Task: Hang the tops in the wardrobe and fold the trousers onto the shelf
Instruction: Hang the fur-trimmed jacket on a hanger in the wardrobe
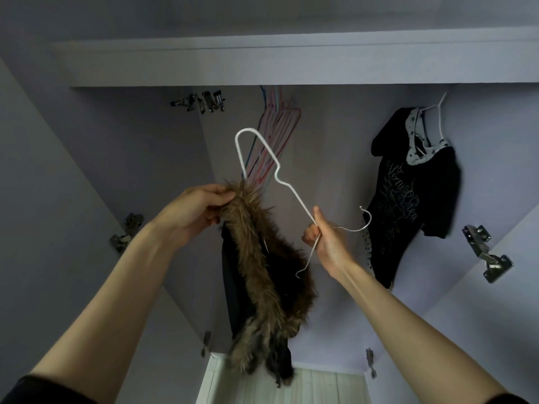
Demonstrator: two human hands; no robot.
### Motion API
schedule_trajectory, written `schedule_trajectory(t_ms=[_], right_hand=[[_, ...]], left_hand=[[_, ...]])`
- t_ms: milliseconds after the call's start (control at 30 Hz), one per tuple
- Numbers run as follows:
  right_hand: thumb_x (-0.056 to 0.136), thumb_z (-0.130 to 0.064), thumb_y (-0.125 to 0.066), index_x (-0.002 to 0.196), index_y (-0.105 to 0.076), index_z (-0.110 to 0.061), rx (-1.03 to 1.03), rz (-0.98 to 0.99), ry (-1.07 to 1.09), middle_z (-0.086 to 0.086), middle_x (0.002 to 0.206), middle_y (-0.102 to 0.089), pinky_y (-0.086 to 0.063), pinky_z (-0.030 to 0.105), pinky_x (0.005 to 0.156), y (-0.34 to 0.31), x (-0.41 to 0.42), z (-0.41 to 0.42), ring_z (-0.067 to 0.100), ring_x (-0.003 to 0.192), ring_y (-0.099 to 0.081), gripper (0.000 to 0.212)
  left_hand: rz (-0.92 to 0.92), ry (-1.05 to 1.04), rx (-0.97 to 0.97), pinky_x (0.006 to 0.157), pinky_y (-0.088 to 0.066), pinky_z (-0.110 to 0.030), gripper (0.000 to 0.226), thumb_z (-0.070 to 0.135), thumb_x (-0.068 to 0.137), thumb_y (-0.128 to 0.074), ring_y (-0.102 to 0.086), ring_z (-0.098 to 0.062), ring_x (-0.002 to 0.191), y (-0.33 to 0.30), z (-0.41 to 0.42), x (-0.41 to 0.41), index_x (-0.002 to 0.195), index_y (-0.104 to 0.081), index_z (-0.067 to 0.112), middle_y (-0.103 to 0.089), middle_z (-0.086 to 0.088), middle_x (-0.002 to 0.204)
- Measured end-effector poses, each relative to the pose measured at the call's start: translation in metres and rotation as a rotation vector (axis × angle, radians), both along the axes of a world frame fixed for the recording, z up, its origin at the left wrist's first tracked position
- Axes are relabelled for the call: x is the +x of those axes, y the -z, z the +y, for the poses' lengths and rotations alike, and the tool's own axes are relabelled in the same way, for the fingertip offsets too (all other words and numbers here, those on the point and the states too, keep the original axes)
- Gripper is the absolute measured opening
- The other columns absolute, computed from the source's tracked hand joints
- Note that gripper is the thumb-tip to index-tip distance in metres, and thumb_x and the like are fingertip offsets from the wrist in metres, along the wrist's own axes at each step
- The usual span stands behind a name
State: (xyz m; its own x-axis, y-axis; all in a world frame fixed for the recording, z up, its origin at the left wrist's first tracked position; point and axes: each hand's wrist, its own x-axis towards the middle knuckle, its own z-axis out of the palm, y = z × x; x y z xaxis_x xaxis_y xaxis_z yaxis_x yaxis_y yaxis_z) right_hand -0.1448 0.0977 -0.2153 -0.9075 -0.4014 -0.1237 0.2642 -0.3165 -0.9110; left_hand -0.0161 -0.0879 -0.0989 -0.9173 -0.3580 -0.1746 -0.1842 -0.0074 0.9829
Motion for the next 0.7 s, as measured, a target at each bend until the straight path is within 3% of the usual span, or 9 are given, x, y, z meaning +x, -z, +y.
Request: schedule_trajectory(t_ms=[67, 167, 300, 500, 600, 667, 700], right_hand=[[0.094, -0.031, -0.052, 0.051, -0.033, -0.014, 0.103, 0.094, -0.044, 0.002, 0.055, -0.041, -0.034, 0.028, 0.071, 0.006, -0.002, 0.005, 0.015, 0.058, -0.042, 0.05], [0.089, -0.038, -0.053, 0.056, -0.039, -0.016, 0.161, 0.075, -0.191, 0.002, 0.069, -0.059, -0.039, 0.031, 0.08, 0.01, -0.006, 0.015, 0.012, 0.073, -0.058, 0.042], [0.079, -0.028, -0.057, 0.068, -0.061, -0.015, -0.019, -0.067, -0.395, -0.001, 0.07, -0.064, -0.048, 0.029, 0.078, 0.008, -0.011, 0.024, 0.014, 0.072, -0.061, 0.018], [0.079, -0.01, -0.053, 0.071, -0.074, -0.015, -0.128, -0.092, -0.569, 0.004, 0.069, -0.064, -0.055, 0.031, 0.086, -0.003, -0.012, 0.041, 0.014, 0.073, -0.064, 0.023], [0.067, -0.019, -0.077, 0.073, -0.074, -0.015, -0.234, -0.102, -0.523, 0.003, 0.067, -0.059, -0.051, 0.037, 0.093, -0.008, -0.01, 0.038, 0.017, 0.074, -0.058, 0.008], [0.051, -0.025, -0.091, 0.075, -0.075, -0.015, -0.3, -0.095, -0.514, 0.002, 0.067, -0.058, -0.044, 0.038, 0.1, -0.012, -0.012, 0.035, 0.016, 0.074, -0.058, 0.031], [0.051, -0.026, -0.091, 0.075, -0.075, -0.015, -0.297, -0.067, -0.519, 0.001, 0.066, -0.058, -0.044, 0.037, 0.1, -0.014, -0.012, 0.033, 0.015, 0.074, -0.059, 0.031]], left_hand=[[0.023, -0.019, 0.048, 0.069, -0.036, -0.029, 0.03, 0.005, 0.088, -0.053, -0.057, -0.015, 0.066, -0.001, -0.001, 0.001, 0.066, -0.071, 0.015, -0.066, 0.0, 0.065], [0.037, -0.035, 0.067, 0.066, -0.038, -0.029, 0.018, 0.004, 0.09, -0.05, -0.057, -0.014, 0.06, -0.002, -0.003, 0.003, 0.076, -0.062, 0.008, -0.064, -0.002, 0.062], [0.035, -0.036, 0.077, 0.063, -0.038, -0.029, 0.015, 0.006, 0.09, -0.048, -0.055, -0.016, 0.061, -0.005, -0.007, 0.007, 0.08, -0.059, 0.007, -0.061, -0.004, 0.065], [0.066, -0.017, 0.078, 0.066, -0.042, -0.029, 0.018, 0.006, 0.092, -0.046, -0.056, -0.015, 0.061, -0.008, -0.007, 0.007, 0.077, -0.057, 0.007, -0.06, -0.004, 0.065], [0.09, 0.006, 0.089, 0.066, -0.042, -0.028, 0.021, 0.005, 0.091, -0.046, -0.057, -0.013, 0.058, -0.011, -0.004, 0.006, 0.073, -0.056, 0.009, -0.059, -0.001, 0.061], [0.092, 0.031, 0.068, 0.064, -0.043, -0.026, 0.022, 0.005, 0.09, -0.047, -0.056, -0.013, 0.057, -0.013, -0.002, 0.004, 0.071, -0.056, 0.011, -0.059, 0.0, 0.06], [0.094, 0.041, 0.055, 0.062, -0.045, -0.024, 0.023, 0.005, 0.09, -0.047, -0.056, -0.012, 0.057, -0.015, -0.002, 0.003, 0.07, -0.056, 0.011, -0.058, 0.0, 0.059]])
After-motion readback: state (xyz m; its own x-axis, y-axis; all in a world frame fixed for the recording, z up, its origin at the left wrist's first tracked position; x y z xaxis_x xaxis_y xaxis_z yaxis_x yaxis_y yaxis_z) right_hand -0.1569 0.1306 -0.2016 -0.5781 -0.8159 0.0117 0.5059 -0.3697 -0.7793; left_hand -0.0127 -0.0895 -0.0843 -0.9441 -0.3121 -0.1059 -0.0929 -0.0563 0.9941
